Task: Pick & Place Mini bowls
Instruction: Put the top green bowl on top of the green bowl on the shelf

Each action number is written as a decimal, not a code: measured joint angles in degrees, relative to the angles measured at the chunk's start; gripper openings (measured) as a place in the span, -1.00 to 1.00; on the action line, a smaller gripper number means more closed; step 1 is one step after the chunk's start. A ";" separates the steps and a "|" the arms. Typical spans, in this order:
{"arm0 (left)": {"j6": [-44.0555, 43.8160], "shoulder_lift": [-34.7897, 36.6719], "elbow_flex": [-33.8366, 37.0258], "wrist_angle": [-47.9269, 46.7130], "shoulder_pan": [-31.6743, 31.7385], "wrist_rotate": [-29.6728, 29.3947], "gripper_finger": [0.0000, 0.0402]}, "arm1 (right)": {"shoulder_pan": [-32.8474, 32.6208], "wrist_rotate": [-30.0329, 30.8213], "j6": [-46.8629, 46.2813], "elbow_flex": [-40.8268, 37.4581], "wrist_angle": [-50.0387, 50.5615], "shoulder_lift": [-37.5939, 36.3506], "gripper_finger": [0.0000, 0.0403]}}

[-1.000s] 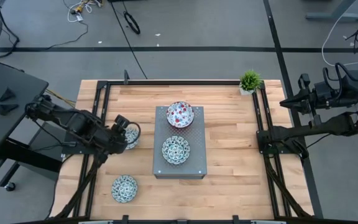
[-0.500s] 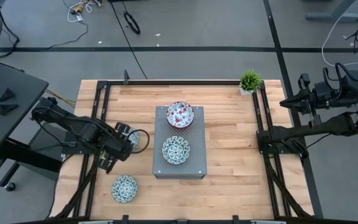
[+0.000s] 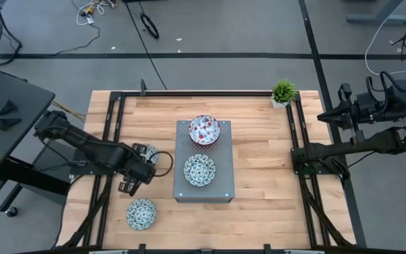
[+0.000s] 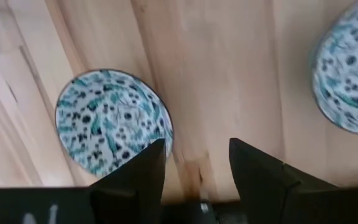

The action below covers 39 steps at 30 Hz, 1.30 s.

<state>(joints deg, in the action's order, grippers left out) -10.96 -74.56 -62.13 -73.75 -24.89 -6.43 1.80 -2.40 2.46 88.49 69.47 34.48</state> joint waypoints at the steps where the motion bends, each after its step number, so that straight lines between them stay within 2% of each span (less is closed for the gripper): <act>1: 0.75 0.37 1.02 1.24 0.58 -0.12 -0.10 | 0.00 -0.01 0.02 0.00 0.00 0.00 -0.86; 9: 0.39 0.87 6.11 11.80 7.16 -0.13 -0.10 | 0.00 -0.01 0.00 0.00 0.00 0.00 -0.86; 15: -10.89 0.87 7.52 12.44 12.83 0.04 -0.10 | -0.01 -0.01 0.02 0.00 0.00 0.00 -0.86; 23: -19.06 0.80 7.52 12.06 19.05 4.38 -0.10 | -0.01 0.00 0.01 0.00 0.00 0.00 -0.86; 30: -23.33 0.76 7.52 10.15 18.71 3.39 -0.10 | -0.02 -0.01 0.01 0.00 0.00 0.00 -0.86; 39: -29.25 0.76 7.54 8.41 14.51 1.99 -0.10 | 0.00 -0.02 0.00 0.00 0.00 0.00 -0.86</act>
<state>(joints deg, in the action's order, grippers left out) -40.22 -73.80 -54.59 -65.34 -10.37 -4.44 1.80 -2.42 2.46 88.49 69.47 34.48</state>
